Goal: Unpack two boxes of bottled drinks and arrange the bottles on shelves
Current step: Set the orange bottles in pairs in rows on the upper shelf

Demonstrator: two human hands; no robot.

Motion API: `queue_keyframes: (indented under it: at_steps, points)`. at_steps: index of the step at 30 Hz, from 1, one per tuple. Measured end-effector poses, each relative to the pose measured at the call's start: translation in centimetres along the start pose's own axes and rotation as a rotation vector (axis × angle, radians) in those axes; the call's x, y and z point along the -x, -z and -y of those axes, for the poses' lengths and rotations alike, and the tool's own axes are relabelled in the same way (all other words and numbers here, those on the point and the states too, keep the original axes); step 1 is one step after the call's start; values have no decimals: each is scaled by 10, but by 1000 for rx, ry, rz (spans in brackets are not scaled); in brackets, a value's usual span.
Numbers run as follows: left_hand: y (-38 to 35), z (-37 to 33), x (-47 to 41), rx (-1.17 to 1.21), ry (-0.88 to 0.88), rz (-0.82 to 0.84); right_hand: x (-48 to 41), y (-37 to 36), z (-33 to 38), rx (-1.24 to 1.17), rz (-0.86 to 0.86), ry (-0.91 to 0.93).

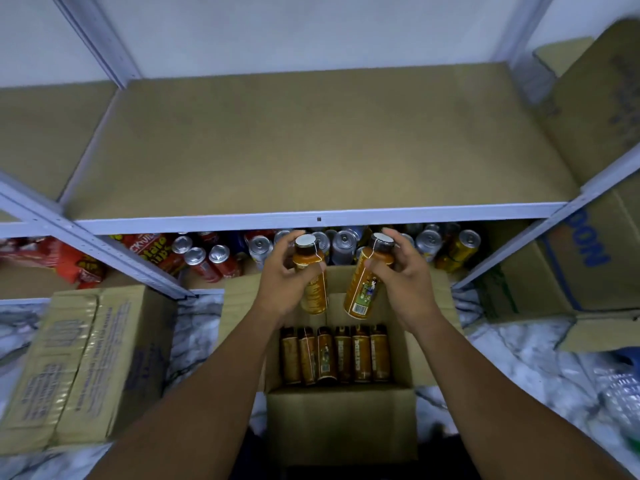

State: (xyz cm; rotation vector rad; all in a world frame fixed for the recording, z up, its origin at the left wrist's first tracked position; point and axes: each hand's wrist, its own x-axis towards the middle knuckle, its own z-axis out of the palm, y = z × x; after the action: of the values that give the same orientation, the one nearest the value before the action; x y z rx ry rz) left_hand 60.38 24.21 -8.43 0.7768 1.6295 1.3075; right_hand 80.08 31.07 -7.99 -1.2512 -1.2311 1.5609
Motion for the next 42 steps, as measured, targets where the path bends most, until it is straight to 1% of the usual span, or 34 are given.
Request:
queue_keyframes:
  at_steps: [4, 8, 15, 17, 20, 24, 31, 36, 39, 42]
  points:
    - [4, -83, 32, -14, 46, 17, 28, -5, 88, 36, 56, -48]
    - [12, -194, 72, -40, 90, 28, 64, -7, 201, 112, 96, -42]
    - [20, -390, 125, -81, 27, 109, 117, -2, 388, 169, 114, 5]
    - [18, -435, 131, -62, -6, 151, 122, 1, 431, 166, 118, 38]
    - [10, -491, 135, -38, -93, 177, 124, 6, 486, 157, 125, 138]
    - [-1, -550, 132, -13, -245, 168, 121, 11, 546, 111, 98, 277]
    - [-10, -634, 120, -12, -434, 172, 103, 7, 628, 154, 99, 491]
    - [-12, -665, 103, -22, -476, 144, 81, -3, 658, 145, 105, 556]
    - [-13, -668, 91, -53, -488, 106, 67, -10, 664, 166, 97, 567]
    - [-14, -662, 78, -71, -472, 61, 55, -15, 661, 200, 78, 540]
